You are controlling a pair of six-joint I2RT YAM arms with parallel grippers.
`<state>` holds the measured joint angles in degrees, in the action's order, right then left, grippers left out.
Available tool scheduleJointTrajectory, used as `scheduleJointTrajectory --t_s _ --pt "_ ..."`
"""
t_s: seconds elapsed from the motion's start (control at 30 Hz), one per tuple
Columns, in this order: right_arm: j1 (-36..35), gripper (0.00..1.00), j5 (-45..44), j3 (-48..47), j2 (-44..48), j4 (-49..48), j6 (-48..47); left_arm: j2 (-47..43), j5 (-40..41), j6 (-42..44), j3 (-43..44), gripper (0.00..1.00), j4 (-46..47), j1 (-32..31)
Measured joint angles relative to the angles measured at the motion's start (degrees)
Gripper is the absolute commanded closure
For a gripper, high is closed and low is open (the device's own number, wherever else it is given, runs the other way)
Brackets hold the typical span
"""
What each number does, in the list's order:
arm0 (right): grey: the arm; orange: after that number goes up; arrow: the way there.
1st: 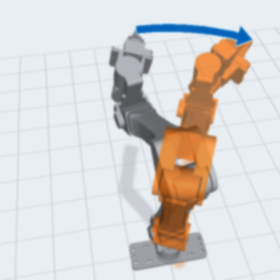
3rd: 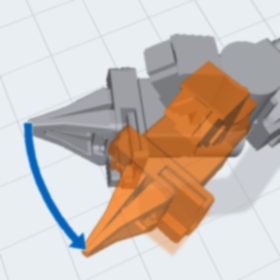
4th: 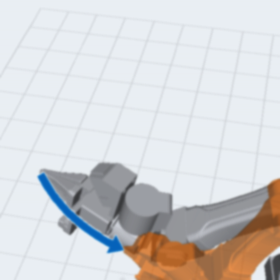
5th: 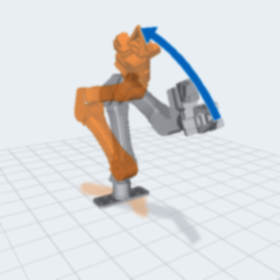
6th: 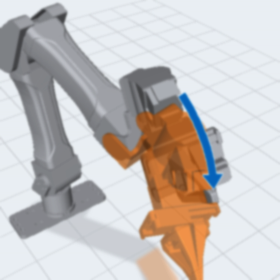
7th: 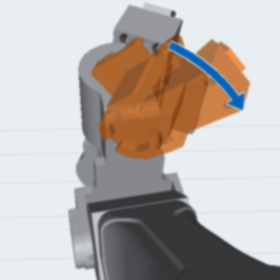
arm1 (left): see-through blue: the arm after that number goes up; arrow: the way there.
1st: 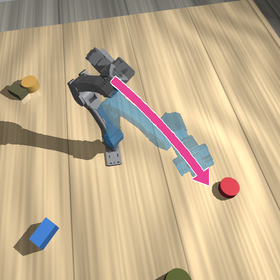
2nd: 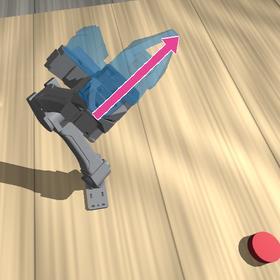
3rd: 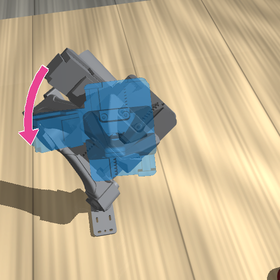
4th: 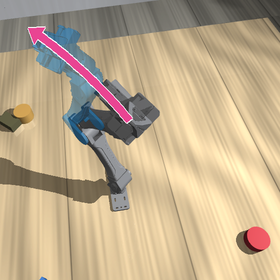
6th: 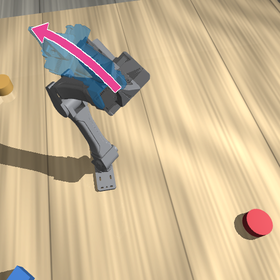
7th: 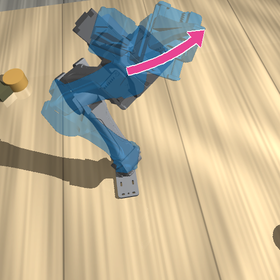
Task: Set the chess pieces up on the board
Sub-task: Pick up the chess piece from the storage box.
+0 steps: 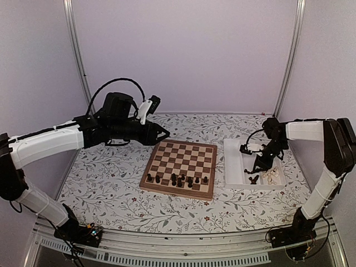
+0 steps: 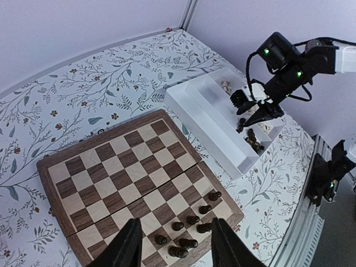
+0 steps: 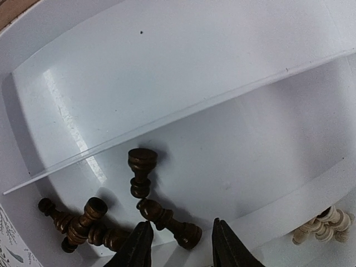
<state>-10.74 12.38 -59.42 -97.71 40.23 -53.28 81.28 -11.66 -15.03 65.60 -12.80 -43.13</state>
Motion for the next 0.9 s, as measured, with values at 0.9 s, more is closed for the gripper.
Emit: scheduleJointTrajectory --t_s 0.9 --pt "-4.9 0.84 -13.8 -7.1 -8.1 10.0 -9.3 -1.5 0.4 0.5 -5.5 0.55 0.2 -0.1"
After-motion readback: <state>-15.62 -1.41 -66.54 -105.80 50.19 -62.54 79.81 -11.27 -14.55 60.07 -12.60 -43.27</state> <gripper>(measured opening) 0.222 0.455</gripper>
